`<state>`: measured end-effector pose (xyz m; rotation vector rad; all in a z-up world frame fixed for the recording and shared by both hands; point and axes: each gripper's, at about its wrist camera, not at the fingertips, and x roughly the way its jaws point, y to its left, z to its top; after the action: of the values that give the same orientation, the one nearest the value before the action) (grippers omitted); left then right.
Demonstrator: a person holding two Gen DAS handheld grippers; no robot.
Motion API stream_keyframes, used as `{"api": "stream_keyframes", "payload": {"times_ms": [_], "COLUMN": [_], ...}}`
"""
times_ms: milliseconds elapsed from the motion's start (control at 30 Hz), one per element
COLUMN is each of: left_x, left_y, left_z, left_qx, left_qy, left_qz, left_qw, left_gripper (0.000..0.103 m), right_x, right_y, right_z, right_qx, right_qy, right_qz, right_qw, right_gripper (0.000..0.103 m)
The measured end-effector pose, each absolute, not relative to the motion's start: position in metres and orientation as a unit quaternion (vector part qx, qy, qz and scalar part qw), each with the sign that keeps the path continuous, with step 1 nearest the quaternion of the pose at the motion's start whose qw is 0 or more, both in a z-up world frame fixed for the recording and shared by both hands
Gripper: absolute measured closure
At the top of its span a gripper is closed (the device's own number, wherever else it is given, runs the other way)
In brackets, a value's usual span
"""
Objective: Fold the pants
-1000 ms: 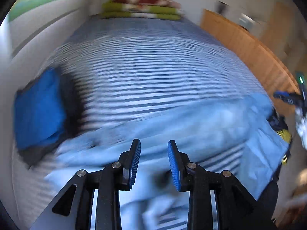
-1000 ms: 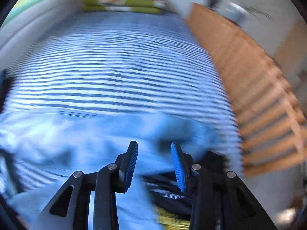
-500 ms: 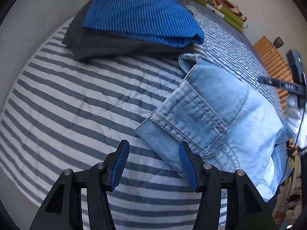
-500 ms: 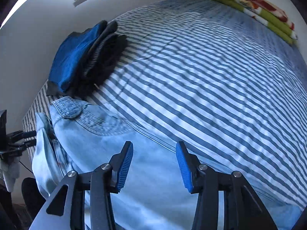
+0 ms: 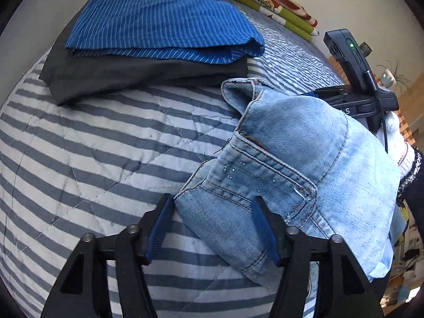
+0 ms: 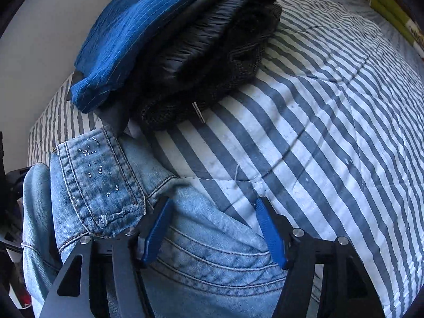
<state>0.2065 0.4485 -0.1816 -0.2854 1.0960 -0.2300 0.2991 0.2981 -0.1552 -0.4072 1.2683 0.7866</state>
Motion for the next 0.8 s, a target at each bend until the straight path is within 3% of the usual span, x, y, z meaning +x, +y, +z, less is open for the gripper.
{"api": "stream_keyframes", "payload": {"times_ms": [67,100,133,233,300,333,600,800], "left_x": [0.206,0.206,0.207,0.198,0.193,0.187,0.12,0.073], "left_y": [0.443,0.442,0.442,0.443,0.441,0.443,0.47,0.489], "left_z": [-0.182,-0.183,-0.183,-0.182,-0.176,-0.172,-0.103,-0.027], "left_qx": [-0.111,-0.107,-0.11,-0.121,-0.113,-0.11,-0.133,-0.133], "left_qy": [0.518,0.52,0.521,0.521,0.516,0.513,0.455,0.395], "left_qz": [-0.093,-0.085,-0.083,-0.083,-0.081,-0.079,-0.072,-0.056], "left_qw": [0.843,0.843,0.842,0.841,0.845,0.848,0.878,0.907], "left_gripper": [0.072,0.084,0.09,0.094,0.095,0.095,0.096,0.097], "right_x": [0.29,0.285,0.279,0.256,0.243,0.238,0.208,0.188], "right_y": [0.303,0.307,0.311,0.324,0.329,0.33,0.3,0.296], "right_z": [-0.156,-0.155,-0.155,-0.152,-0.149,-0.146,-0.054,0.038], "right_qx": [-0.195,-0.203,-0.21,-0.261,-0.287,-0.292,-0.223,-0.238], "right_qy": [0.567,0.564,0.56,0.539,0.524,0.518,0.441,0.302], "right_qz": [0.349,0.345,0.344,0.33,0.315,0.304,0.256,0.207], "right_qw": [0.72,0.723,0.724,0.729,0.738,0.745,0.831,0.899], "right_gripper": [0.045,0.051,0.061,0.082,0.09,0.101,0.102,0.102]}}
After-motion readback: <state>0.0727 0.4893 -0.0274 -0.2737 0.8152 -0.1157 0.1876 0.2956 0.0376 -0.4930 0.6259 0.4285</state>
